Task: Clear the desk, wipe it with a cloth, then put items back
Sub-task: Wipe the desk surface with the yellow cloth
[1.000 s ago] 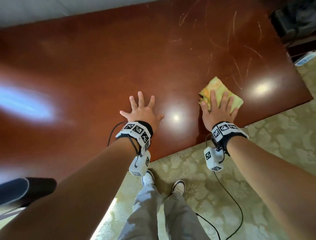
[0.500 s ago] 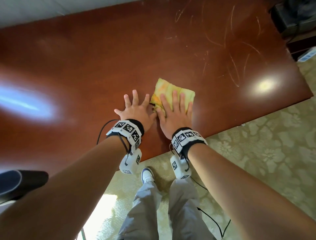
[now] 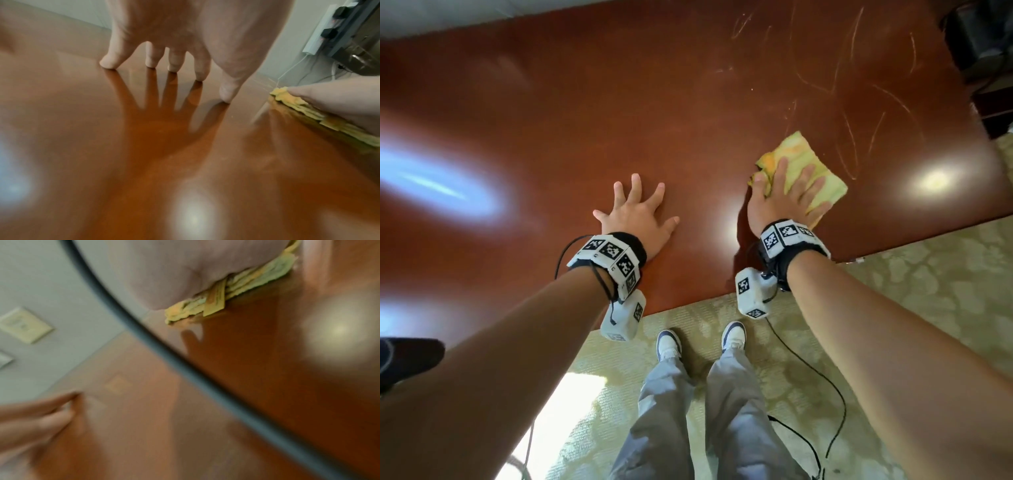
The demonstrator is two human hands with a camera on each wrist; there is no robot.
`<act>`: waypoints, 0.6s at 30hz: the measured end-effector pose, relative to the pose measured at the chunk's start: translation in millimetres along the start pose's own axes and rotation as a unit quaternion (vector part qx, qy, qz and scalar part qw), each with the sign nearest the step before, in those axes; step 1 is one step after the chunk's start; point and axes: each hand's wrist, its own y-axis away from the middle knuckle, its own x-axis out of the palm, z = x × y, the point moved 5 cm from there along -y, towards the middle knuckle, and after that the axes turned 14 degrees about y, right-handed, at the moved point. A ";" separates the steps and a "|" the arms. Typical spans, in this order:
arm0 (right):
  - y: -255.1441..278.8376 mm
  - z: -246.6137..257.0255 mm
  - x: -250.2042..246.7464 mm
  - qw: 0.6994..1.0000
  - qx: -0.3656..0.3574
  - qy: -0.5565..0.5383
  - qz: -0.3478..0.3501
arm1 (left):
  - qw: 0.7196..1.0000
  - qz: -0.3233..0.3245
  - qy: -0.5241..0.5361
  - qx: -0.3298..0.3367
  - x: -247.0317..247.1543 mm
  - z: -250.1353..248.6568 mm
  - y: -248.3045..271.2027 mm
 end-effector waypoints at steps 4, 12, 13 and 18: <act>35.8 64.2 15.3 0.988 -0.150 0.024 -0.020 | 0.999 -0.027 0.028 -0.018 -1.4 -4.6 -1.3; 14.0 33.0 14.0 0.976 -0.207 0.046 -0.052 | 0.996 -0.063 0.050 -0.033 -3.9 -42.9 -14.0; 3.5 21.2 9.8 0.980 -0.192 0.042 -0.044 | 0.996 -0.055 0.052 -0.037 -3.5 -49.3 -17.8; -52.8 -56.0 -14.8 0.993 -0.106 0.042 -0.031 | 0.996 0.002 0.044 -0.077 9.0 -83.3 -33.7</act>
